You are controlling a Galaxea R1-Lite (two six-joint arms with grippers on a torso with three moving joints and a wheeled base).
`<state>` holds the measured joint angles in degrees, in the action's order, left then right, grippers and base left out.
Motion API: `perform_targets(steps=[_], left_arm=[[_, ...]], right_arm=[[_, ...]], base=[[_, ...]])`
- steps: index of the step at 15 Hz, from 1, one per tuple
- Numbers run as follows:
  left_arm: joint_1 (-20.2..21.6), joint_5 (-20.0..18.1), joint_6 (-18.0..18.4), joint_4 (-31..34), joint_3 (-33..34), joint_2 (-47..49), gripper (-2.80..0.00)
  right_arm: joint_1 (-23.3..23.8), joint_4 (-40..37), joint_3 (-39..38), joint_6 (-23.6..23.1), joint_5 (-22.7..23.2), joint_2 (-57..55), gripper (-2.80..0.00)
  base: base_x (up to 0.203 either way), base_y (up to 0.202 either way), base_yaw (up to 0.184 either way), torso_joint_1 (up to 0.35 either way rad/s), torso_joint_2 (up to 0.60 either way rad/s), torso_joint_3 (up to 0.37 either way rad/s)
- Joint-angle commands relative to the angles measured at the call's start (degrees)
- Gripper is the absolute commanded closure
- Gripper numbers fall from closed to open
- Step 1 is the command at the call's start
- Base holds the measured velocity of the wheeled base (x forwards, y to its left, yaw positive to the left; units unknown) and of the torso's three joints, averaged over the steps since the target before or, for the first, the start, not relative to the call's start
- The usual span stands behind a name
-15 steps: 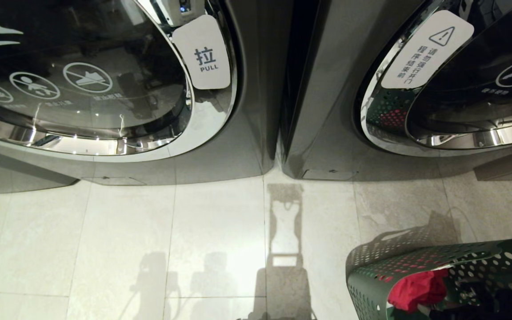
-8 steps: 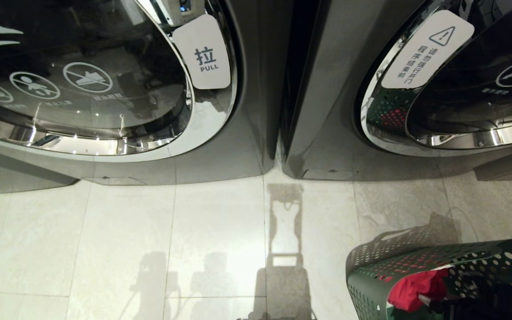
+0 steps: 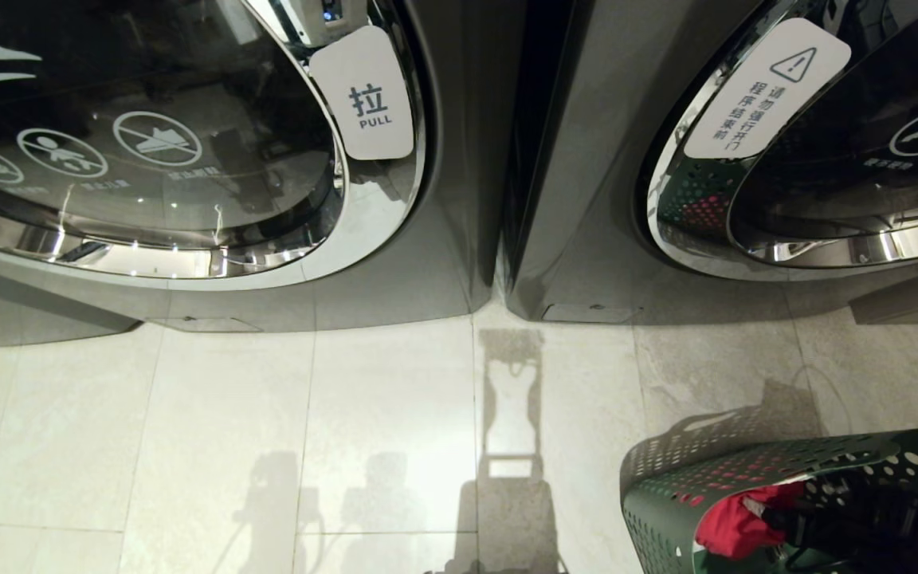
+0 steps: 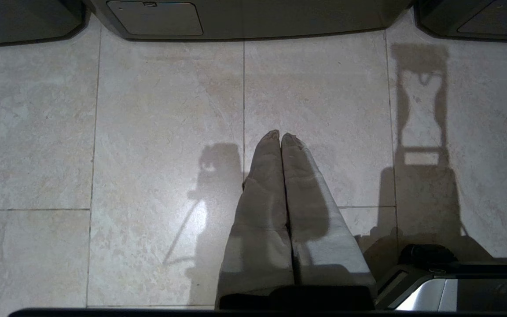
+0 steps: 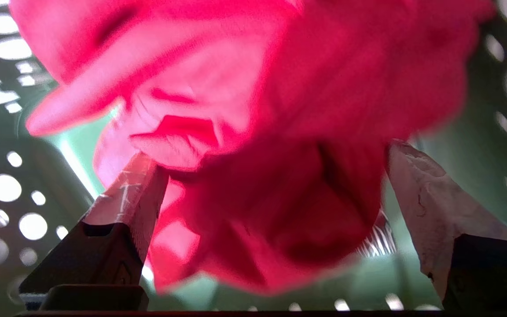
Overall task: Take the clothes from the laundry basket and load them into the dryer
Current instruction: Take the clothes out of the basket
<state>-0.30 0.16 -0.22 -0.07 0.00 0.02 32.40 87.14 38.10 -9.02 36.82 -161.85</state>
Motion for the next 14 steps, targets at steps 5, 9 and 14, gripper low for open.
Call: perform_targets(steps=[5, 9, 14], left_arm=[[0.0, 0.0, 0.0, 0.0, 0.0, 0.0, 0.0], [0.0, 0.0, 0.0, 0.0, 0.0, 0.0, 0.0], [0.0, 0.0, 0.0, 0.0, 0.0, 0.0, 0.0]], right_arm=[[-1.2, 0.5, 0.6, 0.1, 0.2, -0.6, -2.8], [-1.2, 0.5, 0.7, -0.1, 0.1, -0.7, 0.0], [-1.2, 0.5, 0.5, -0.1, -0.2, -0.6, 0.0]], base=[[0.0, 0.0, 0.0, 0.0, 0.0, 0.0], [0.0, 0.0, 0.0, 0.0, 0.0, 0.0], [0.0, 0.0, 0.0, 0.0, 0.0, 0.0]])
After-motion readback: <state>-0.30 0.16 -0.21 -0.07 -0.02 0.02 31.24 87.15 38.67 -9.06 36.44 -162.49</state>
